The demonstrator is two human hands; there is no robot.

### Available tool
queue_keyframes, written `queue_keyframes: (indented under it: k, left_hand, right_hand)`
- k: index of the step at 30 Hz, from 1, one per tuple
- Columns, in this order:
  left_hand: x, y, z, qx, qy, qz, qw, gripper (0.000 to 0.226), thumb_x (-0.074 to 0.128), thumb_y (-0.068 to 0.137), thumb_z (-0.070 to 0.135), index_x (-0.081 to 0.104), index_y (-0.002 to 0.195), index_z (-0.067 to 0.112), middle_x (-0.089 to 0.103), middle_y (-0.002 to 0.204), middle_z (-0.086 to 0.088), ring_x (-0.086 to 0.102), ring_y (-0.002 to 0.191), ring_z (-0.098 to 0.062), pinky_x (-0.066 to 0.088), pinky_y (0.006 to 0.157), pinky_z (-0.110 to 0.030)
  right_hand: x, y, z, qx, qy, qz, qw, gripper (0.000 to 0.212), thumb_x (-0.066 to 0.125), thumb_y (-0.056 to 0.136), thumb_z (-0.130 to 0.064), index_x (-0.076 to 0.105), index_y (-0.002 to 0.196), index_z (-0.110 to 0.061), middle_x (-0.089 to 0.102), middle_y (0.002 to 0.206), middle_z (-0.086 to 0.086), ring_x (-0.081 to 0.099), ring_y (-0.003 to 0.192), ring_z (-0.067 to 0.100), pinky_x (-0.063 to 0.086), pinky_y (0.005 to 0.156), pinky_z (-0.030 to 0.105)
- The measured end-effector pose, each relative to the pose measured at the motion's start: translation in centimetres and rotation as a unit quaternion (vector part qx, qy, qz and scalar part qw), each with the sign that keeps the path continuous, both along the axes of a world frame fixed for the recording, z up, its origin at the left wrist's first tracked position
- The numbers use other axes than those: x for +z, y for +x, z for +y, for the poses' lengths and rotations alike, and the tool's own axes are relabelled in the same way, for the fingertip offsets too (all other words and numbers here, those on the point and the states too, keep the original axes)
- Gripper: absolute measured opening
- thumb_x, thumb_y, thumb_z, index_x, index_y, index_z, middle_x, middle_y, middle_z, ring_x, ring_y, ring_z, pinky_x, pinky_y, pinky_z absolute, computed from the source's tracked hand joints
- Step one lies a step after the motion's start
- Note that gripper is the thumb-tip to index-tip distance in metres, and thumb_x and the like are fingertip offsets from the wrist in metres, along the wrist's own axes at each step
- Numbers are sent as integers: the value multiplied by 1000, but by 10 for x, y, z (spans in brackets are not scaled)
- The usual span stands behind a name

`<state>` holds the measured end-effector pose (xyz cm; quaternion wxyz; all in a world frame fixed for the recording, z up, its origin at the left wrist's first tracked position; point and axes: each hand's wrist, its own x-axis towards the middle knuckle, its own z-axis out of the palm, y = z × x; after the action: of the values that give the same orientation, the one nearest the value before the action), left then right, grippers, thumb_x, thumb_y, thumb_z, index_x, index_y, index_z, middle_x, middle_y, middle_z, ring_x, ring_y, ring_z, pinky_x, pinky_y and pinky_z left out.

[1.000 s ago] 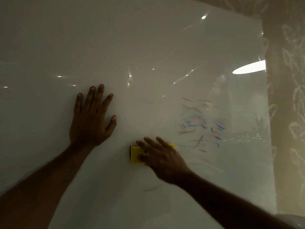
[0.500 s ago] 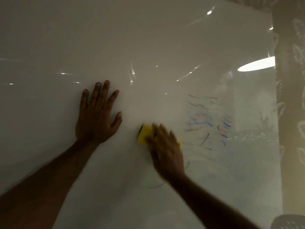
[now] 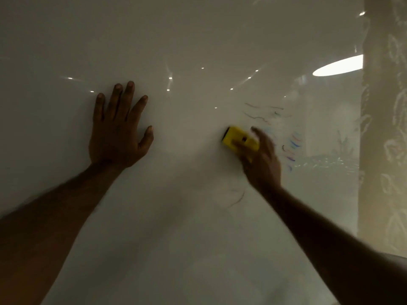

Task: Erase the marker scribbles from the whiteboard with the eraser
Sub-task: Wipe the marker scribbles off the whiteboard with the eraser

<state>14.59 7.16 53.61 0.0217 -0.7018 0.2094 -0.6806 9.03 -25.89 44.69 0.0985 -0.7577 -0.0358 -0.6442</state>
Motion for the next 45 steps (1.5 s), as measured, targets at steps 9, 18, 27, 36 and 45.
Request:
queue_keyframes:
  k: [9, 18, 27, 36, 45]
  left_hand:
    - [-1, 0, 0, -10, -2, -4, 1000, 69, 42, 99, 44, 37, 160, 14, 21, 173, -16, 19, 160, -37, 0, 128, -51]
    - [-1, 3, 1, -8, 6, -10, 1000, 69, 41, 99, 43, 35, 161, 14, 19, 173, -16, 18, 159, -39, 1, 128, -53]
    - [-1, 3, 0, -20, 14, -32, 999, 69, 45, 98, 42, 38, 159, 9, 23, 171, -20, 23, 157, -43, 2, 127, -54]
    - [-1, 2, -1, -27, 13, -17, 999, 72, 44, 96, 42, 38, 159, 8, 22, 171, -22, 21, 157, -45, 3, 127, -58]
    - [-1, 4, 0, -31, 17, -18, 999, 71, 42, 98, 43, 35, 160, 10, 20, 172, -20, 20, 157, -45, -1, 127, -54]
  right_hand:
    - [-122, 1, 61, 23, 25, -27, 999, 45, 70, 88, -15, 60, 126, -37, 54, 132, 14, 54, 118, 38, 51, 85, 41]
    - [-134, -4, 23, 44, -179, 3, 983, 46, 67, 91, -24, 51, 132, -34, 54, 125, 8, 54, 111, 32, 53, 84, 39]
    - [-9, 7, -12, -57, 13, 0, 998, 47, 69, 86, -16, 61, 127, -37, 48, 142, 8, 51, 121, 34, 54, 74, 40]
    - [-211, -6, 17, 19, -181, 40, 983, 33, 56, 98, -21, 64, 124, -39, 48, 136, 5, 51, 122, 28, 52, 95, 39]
    - [63, 8, -40, -40, -3, -9, 999, 56, 30, 93, -57, 55, 133, -28, 47, 140, 2, 50, 121, 26, 49, 89, 37]
